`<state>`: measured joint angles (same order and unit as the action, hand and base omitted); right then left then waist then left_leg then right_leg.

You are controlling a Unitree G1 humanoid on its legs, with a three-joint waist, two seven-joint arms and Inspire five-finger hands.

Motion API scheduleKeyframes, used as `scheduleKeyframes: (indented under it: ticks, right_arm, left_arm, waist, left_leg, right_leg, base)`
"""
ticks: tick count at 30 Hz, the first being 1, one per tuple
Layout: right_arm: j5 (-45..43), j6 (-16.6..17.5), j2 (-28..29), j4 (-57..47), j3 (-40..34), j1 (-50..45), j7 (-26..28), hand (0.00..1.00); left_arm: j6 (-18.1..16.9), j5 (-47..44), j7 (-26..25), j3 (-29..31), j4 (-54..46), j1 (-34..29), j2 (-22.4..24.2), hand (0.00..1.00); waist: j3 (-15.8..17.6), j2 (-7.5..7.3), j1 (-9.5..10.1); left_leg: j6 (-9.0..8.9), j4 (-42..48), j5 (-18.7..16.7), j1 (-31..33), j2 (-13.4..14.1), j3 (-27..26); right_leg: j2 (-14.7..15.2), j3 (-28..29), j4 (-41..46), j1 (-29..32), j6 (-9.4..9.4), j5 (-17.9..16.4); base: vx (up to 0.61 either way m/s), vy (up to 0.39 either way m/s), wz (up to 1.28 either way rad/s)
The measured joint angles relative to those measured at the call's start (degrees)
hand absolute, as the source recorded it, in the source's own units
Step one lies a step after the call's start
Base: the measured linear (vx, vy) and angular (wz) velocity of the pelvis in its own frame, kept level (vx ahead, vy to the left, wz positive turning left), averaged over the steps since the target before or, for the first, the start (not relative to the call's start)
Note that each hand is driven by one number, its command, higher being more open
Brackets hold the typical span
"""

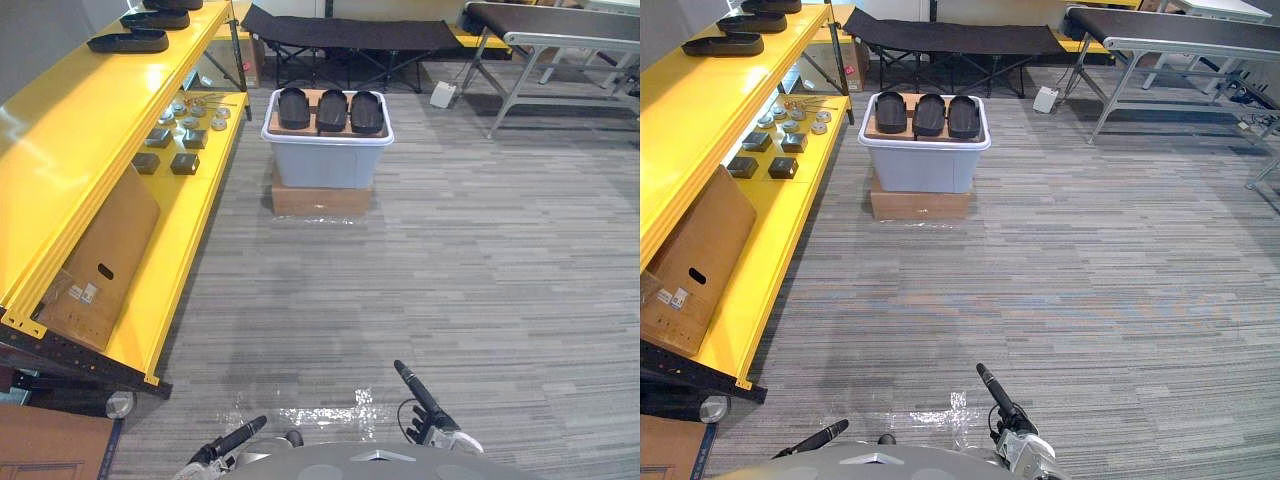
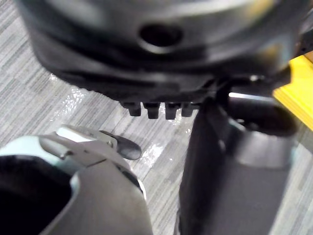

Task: Walk over and take three plastic housings, then place them on the shelf

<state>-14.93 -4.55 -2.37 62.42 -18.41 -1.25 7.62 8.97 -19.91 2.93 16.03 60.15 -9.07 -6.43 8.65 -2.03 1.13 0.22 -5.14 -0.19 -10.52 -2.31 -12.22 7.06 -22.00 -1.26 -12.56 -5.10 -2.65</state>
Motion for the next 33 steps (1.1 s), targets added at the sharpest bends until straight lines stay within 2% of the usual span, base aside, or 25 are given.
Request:
scheduleKeyframes:
  ticks: [13,16,18,19,20,22,23,24,25,28,30,31,33]
  right_arm:
    - [0.03,-0.2,-0.2,0.66,0.91,0.41,0.48,1.0]
    - [-3.95,0.28,-0.16,0.65,0.88,0.29,0.44,1.0]
    - [-6.15,1.0,-0.13,0.43,0.91,0.28,0.3,1.0]
    - [-6.42,1.7,-0.14,-0.21,0.91,0.24,0.23,1.0]
    - [-6.88,2.42,-0.38,-1.39,0.98,0.31,0.09,1.0]
    - [-8.25,3.25,-0.4,-3.08,1.06,0.31,-0.32,1.0]
    - [-8.57,3.9,0.05,-3.99,1.12,0.31,-0.3,1.0]
    - [-8.56,4.0,0.42,-4.26,1.13,0.24,-0.17,1.0]
    - [-8.56,4.24,0.72,-4.5,1.15,0.2,0.1,1.0]
    - [-8.53,5.39,0.77,-4.86,1.14,-0.11,0.84,1.0]
    - [-8.44,6.2,0.9,-4.85,1.14,-0.27,1.02,1.0]
    - [-8.39,6.39,0.93,-4.85,1.1,-0.42,1.14,1.0]
    - [-8.08,6.77,0.98,-4.89,1.01,-0.87,1.72,1.0]
  left_arm:
    - [-1.59,-0.73,-0.71,-1.82,0.06,-0.01,-0.36,1.0]
    - [-2.9,-3.02,-1.02,-2.19,0.01,0.01,-0.33,1.0]
    - [-3.7,-2.57,-1.03,-2.87,-0.15,0.07,-0.4,1.0]
    - [-4.09,-2.44,-1.16,-3.85,-0.79,0.05,-0.4,1.0]
    - [-4.16,-2.34,-1.49,-5.28,-2.0,-0.01,-0.28,1.0]
    - [-4.25,-1.94,-1.69,-6.8,-2.99,-0.02,-0.45,1.0]
    - [-4.18,-1.95,-2.03,-7.34,-4.21,-0.04,-0.74,1.0]
    - [-4.16,-1.97,-2.22,-7.45,-4.83,0.04,-0.91,1.0]
    - [-3.92,-1.96,-2.2,-8.27,-5.67,0.38,-1.31,1.0]
    - [-3.65,-2.0,-2.03,-9.48,-6.23,2.52,-1.26,1.0]
    - [-3.3,-2.48,-1.29,-9.47,-6.36,2.75,-1.23,1.0]
    - [-2.73,-2.49,-1.22,-9.31,-6.36,2.63,-1.29,1.0]
    - [-2.48,-2.47,-1.21,-8.78,-6.43,2.08,-1.21,1.0]
  waist:
    - [0.24,-0.38,0.13]
    - [0.61,-0.63,0.13]
    - [1.05,-0.92,0.09]
    - [1.66,-0.68,0.06]
    - [2.52,0.05,0.13]
    - [3.0,0.62,0.12]
    - [3.29,0.66,0.09]
    - [3.71,0.78,0.13]
    - [3.95,0.38,0.02]
    - [4.32,0.68,-0.05]
    - [4.32,0.58,0.04]
    - [4.41,0.41,0.13]
    - [4.34,0.25,0.14]
  left_leg:
    - [0.0,0.0,0.0,-0.32,-0.05,0.04]
    - [0.04,-0.02,-0.07,-0.97,-0.33,0.39]
    - [0.22,-0.02,-0.23,-1.06,-0.65,0.75]
    - [0.65,-0.02,-0.78,-1.29,-0.86,1.06]
    - [1.44,-0.02,-0.91,-1.77,-0.79,1.34]
    - [2.28,-0.02,-1.11,-2.2,-0.72,1.33]
    - [3.79,-0.02,-1.49,-2.81,-0.76,1.59]
    - [4.06,-0.01,-1.67,-2.92,-0.75,1.88]
    - [4.27,0.0,-1.82,-3.19,-0.52,2.57]
    - [4.15,0.07,-2.01,-2.8,1.01,4.25]
    - [3.01,0.23,-2.62,-3.57,1.71,4.45]
    - [2.25,0.28,-3.22,-4.23,1.65,4.27]
    - [0.45,1.18,-5.21,-6.5,1.51,4.37]
  right_leg:
    - [-0.07,-0.08,-0.38,-0.7,-0.01,0.03]
    - [0.36,-0.42,0.62,-0.82,-0.24,-0.3]
    - [1.34,-0.59,3.79,-0.01,-1.33,-1.68]
    - [2.33,-0.98,7.63,1.31,-2.44,-2.61]
    - [3.41,-1.29,13.18,3.41,-2.72,-2.78]
    - [5.02,-1.3,20.9,6.74,-2.65,-2.74]
    - [5.83,-0.97,24.9,8.92,-1.74,-3.56]
    - [5.59,0.14,25.26,9.71,-0.61,-4.43]
    - [4.86,0.93,24.23,10.53,-0.43,-4.59]
    - [2.29,2.98,19.5,13.83,-1.11,-4.07]
    - [1.52,3.66,14.71,16.18,-3.52,-2.04]
    - [1.65,3.51,13.4,16.67,-4.04,-1.57]
    - [1.64,3.67,13.12,17.28,-2.41,-0.43]
  base:
    - [0.0,0.0,0.0]
    - [-0.05,0.014,0.04]
    - [-0.02,0.05,0.11]
    - [-0.02,0.113,0.1]
    - [-0.04,0.14,0.06]
    - [-0.03,0.146,0.01]
    - [-0.01,0.132,0.03]
    - [0.01,0.13,0.11]
    - [0.04,0.075,0.2]
    - [0.09,0.049,0.28]
    - [0.18,0.037,0.13]
    - [0.22,0.008,0.06]
    - [0.27,-0.022,0.09]
